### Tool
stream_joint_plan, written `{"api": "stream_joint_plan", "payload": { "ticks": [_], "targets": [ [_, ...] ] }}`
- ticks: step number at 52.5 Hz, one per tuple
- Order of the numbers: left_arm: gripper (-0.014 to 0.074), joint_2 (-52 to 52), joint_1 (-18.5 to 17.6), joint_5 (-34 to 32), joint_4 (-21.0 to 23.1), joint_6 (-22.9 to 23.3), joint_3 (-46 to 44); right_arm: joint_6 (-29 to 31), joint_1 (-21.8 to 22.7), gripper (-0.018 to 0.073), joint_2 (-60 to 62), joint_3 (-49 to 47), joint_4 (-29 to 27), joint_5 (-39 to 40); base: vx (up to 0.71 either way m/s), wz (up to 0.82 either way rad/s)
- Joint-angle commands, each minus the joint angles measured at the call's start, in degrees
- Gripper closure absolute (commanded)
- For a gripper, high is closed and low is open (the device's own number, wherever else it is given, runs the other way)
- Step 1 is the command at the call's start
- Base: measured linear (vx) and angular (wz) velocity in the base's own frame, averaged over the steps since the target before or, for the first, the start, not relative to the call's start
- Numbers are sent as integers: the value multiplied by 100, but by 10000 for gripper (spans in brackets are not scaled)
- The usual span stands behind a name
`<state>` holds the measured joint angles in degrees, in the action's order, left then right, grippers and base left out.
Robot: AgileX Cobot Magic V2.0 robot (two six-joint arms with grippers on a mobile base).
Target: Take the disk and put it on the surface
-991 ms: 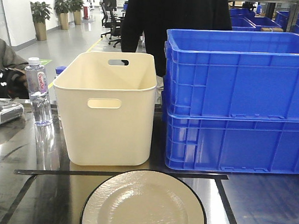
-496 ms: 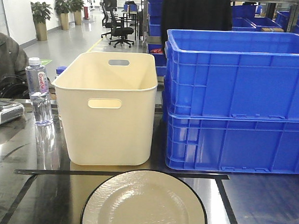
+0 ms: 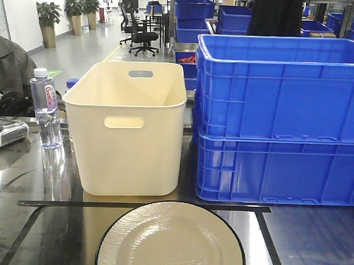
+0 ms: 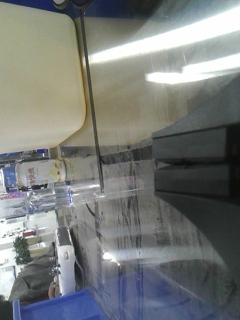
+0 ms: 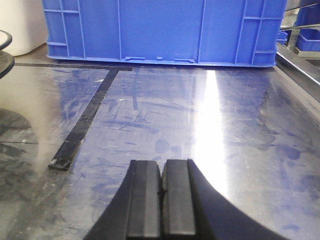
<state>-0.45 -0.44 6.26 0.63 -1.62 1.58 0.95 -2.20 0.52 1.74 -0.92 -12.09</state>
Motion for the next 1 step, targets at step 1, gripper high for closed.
{"api": "stream_joint_plan", "payload": {
  "ticks": [1],
  "targets": [
    [601,-93,8,-452,0,-4,76,6,17,568,73,105,28,457,0,0]
  ]
}}
